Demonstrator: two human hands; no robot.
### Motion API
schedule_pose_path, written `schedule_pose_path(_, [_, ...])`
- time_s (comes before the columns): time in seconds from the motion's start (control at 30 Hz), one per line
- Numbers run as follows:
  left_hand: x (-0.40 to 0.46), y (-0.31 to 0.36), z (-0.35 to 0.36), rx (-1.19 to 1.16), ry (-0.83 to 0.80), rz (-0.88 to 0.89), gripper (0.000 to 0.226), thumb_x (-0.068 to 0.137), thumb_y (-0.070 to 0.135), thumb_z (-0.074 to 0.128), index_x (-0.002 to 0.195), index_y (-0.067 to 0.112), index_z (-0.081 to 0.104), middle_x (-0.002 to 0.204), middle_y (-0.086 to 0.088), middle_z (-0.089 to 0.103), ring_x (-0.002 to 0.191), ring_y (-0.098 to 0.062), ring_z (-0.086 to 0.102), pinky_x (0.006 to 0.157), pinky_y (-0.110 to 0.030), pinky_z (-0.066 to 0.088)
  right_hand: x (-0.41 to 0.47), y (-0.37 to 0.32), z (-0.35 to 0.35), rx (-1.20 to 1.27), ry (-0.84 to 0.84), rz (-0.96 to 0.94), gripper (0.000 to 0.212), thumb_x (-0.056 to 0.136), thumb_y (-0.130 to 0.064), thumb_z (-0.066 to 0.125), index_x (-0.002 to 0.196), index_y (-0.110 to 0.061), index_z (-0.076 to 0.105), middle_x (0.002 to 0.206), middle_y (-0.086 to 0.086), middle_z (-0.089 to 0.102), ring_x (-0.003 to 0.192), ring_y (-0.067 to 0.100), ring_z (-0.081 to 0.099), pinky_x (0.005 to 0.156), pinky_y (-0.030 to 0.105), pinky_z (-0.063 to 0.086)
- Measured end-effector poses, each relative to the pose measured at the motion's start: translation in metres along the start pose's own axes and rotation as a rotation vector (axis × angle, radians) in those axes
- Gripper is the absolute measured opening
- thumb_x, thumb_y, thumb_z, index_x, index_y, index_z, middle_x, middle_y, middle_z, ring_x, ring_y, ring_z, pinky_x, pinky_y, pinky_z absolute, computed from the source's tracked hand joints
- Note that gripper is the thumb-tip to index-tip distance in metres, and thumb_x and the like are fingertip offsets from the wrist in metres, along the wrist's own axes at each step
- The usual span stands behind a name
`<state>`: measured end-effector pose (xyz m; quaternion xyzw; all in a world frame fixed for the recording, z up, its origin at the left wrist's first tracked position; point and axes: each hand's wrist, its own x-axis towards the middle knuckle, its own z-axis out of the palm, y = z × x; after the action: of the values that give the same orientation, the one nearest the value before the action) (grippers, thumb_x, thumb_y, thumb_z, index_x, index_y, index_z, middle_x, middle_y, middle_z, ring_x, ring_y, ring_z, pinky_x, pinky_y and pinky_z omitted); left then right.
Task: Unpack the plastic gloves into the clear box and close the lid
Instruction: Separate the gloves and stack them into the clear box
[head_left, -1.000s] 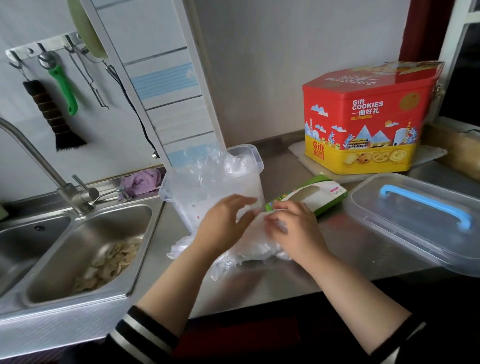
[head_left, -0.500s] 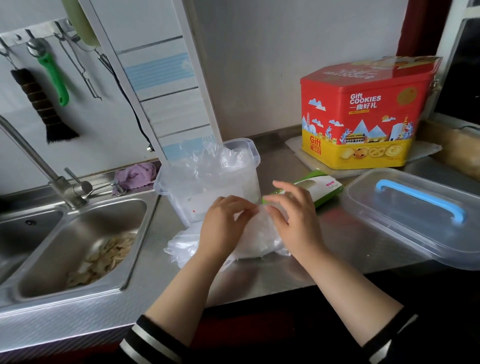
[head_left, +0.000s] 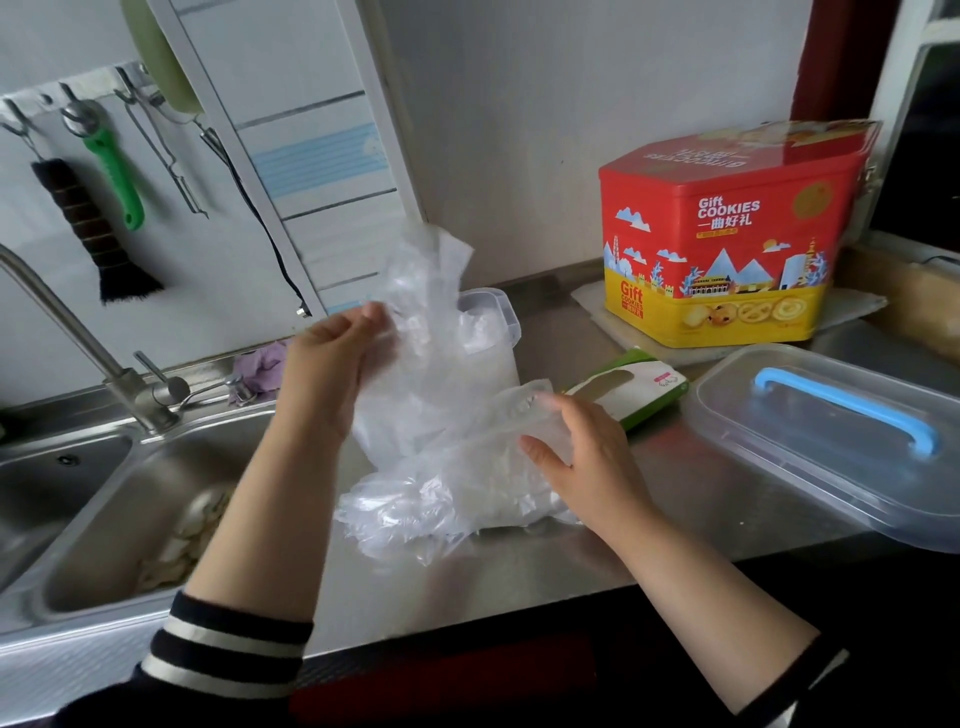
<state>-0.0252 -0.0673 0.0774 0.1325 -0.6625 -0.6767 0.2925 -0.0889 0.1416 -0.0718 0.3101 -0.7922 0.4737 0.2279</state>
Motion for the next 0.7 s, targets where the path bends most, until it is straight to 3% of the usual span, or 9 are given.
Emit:
schedule_pose_path(0.13, [0.016,0.035,-0.016,-0.026,0.107,0.106,0.033,0.092,0.018,0.063,0.061,0.017,0.073,0.057,0.005,0.065,0.05,-0.007,0.058,0.051,-0.019,0.051,0.001,0.001,0.0,0.017,0.0,-0.005,0.052,0.086,-0.056,0.05,0.12,-0.017,0.058,0.114,-0.005,0.064,0.104,0.017,0.059,0.092,0.04,0.048])
schedule_pose_path(0.23, [0.025,0.058,-0.017,0.208,0.248,0.344,0.009,0.088,0.026,0.07,0.082,0.023,0.076,0.068,0.008,0.068,0.061,0.0,0.059,0.064,-0.017,0.052,0.0,0.0,0.0,0.02,-0.001,0.018,0.053,0.086,-0.057,0.049,0.121,-0.018,0.058,0.114,-0.005,0.064,0.105,0.017,0.058,0.092,0.04,0.049])
schedule_pose_path(0.33, [0.039,0.059,-0.007,0.5,0.225,0.547,0.019,0.085,0.027,0.073,0.103,0.023,0.071,0.09,0.005,0.071,0.067,0.018,0.057,0.074,-0.008,0.047,0.001,0.0,0.0,0.011,0.0,0.036,0.053,0.086,-0.058,0.049,0.12,-0.018,0.059,0.112,-0.004,0.063,0.103,0.017,0.058,0.09,0.039,0.049])
schedule_pose_path(0.4, [0.05,0.044,0.003,0.666,0.149,0.514,0.021,0.084,0.028,0.074,0.103,0.021,0.074,0.092,0.007,0.07,0.067,0.02,0.055,0.071,-0.006,0.044,0.001,0.0,0.0,0.011,-0.006,0.037,0.054,0.086,-0.058,0.049,0.12,-0.017,0.059,0.112,-0.003,0.063,0.103,0.017,0.058,0.091,0.04,0.049])
schedule_pose_path(0.5, [0.068,0.01,0.012,0.881,0.011,0.391,0.021,0.085,0.028,0.072,0.102,0.016,0.076,0.098,0.001,0.073,0.084,0.002,0.062,0.07,-0.015,0.042,0.0,0.0,-0.001,0.01,-0.018,0.049,0.055,0.086,-0.058,0.047,0.12,-0.017,0.059,0.112,-0.004,0.062,0.104,0.017,0.057,0.091,0.038,0.048])
schedule_pose_path(0.7, [0.1,-0.037,0.017,1.067,-0.309,0.207,0.016,0.083,0.023,0.075,0.097,0.015,0.077,0.098,-0.001,0.073,0.091,-0.013,0.064,0.08,-0.02,0.041,0.003,0.001,0.001,-0.04,0.011,0.042,0.053,0.086,-0.057,0.049,0.113,-0.013,0.06,0.104,0.0,0.063,0.097,0.021,0.059,0.085,0.037,0.049])
